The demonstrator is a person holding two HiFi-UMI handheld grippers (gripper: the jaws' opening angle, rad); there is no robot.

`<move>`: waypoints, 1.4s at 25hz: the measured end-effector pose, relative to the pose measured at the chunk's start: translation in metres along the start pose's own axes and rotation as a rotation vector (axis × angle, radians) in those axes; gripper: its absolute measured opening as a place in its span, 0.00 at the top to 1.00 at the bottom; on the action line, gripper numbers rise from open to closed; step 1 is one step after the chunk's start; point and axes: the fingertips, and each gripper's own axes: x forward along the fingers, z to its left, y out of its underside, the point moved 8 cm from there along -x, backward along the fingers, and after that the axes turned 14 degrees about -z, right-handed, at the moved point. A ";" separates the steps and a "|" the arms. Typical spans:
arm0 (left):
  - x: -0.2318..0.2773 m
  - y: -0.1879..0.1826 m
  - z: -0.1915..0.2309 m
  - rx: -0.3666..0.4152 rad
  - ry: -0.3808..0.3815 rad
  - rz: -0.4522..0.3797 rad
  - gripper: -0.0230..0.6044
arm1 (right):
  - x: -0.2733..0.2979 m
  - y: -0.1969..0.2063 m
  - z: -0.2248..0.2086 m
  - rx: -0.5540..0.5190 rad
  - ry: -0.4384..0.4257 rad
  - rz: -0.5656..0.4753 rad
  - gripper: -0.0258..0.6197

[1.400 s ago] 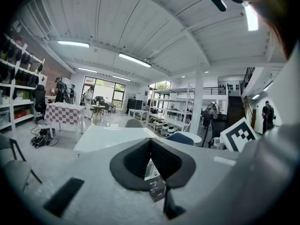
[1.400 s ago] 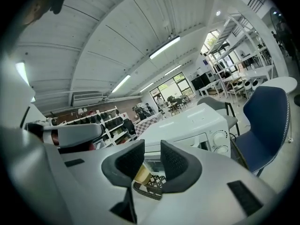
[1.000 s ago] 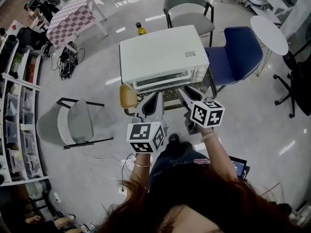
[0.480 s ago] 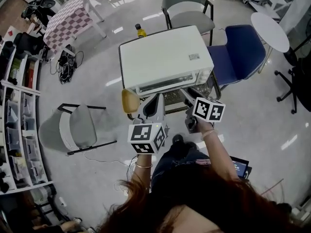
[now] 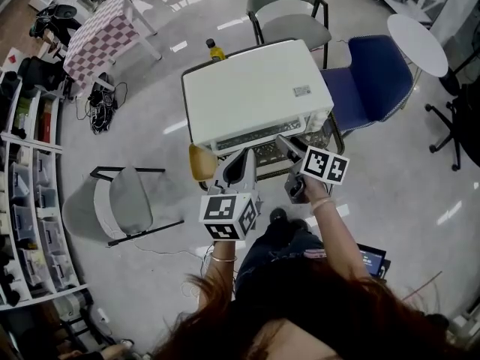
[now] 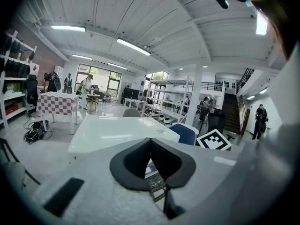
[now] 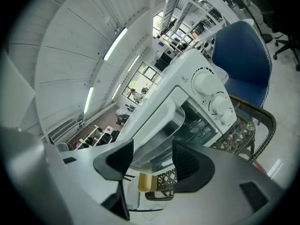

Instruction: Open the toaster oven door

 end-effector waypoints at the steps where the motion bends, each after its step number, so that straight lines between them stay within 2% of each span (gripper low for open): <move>1: 0.001 0.001 0.001 -0.003 0.001 0.002 0.94 | 0.002 0.000 -0.001 0.007 0.001 -0.002 0.60; 13: 0.002 0.002 0.018 -0.017 -0.004 0.015 0.94 | 0.022 0.003 0.001 0.053 0.009 -0.012 0.60; 15: -0.001 0.001 0.018 -0.017 -0.008 0.012 0.94 | 0.021 0.003 0.003 0.045 0.005 -0.012 0.63; 35: -0.027 0.008 0.007 -0.033 -0.015 -0.004 0.94 | -0.001 0.014 -0.001 0.021 0.026 0.020 0.63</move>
